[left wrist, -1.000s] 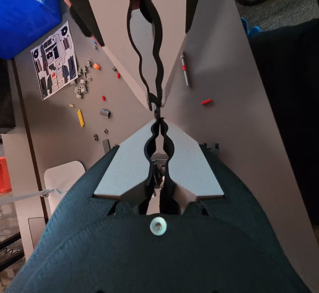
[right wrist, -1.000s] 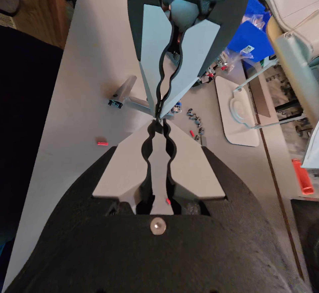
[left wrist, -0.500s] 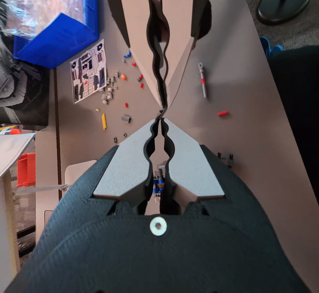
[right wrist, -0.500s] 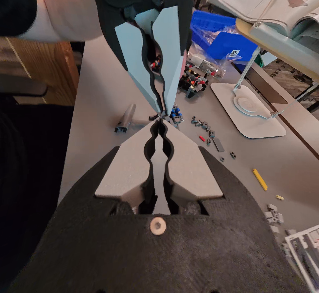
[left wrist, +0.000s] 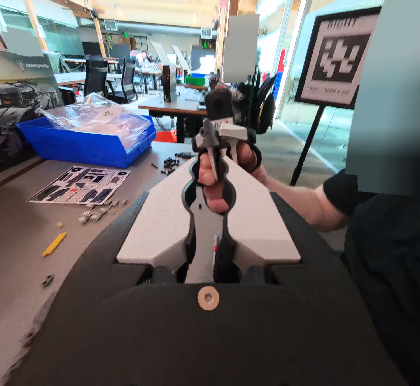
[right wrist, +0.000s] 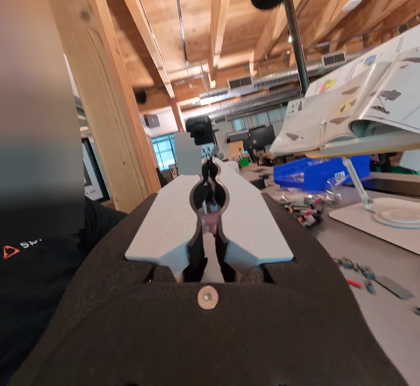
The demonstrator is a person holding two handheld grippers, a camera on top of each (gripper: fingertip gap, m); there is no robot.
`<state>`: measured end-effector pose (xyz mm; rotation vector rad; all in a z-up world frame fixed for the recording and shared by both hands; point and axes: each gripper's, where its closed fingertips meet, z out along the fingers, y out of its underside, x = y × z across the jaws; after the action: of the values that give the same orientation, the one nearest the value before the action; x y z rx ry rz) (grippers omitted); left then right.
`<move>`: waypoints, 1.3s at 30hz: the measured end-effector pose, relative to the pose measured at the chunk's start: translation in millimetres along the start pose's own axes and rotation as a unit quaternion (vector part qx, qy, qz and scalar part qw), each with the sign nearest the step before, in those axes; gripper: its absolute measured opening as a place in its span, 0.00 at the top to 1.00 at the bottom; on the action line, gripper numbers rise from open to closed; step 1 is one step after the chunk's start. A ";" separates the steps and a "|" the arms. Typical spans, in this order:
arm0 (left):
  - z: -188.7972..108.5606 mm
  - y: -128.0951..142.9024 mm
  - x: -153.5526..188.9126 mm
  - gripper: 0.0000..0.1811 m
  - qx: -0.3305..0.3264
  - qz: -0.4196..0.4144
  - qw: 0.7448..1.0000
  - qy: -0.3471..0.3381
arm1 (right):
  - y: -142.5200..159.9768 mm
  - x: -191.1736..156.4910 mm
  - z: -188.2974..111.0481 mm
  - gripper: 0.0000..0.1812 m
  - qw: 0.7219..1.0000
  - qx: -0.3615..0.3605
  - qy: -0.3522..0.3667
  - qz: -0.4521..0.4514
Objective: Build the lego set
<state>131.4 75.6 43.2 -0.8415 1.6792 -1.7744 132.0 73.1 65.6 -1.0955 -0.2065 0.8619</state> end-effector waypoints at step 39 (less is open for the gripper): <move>-12.7 -19.7 27.4 1.00 0.058 -0.003 0.997 0.047 | 7.0 -28.0 15.7 0.95 0.990 -0.022 0.007 -0.136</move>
<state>104.4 64.5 64.4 -0.7234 1.6145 -1.9220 101.2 65.6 74.3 -1.0844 -0.3554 0.6069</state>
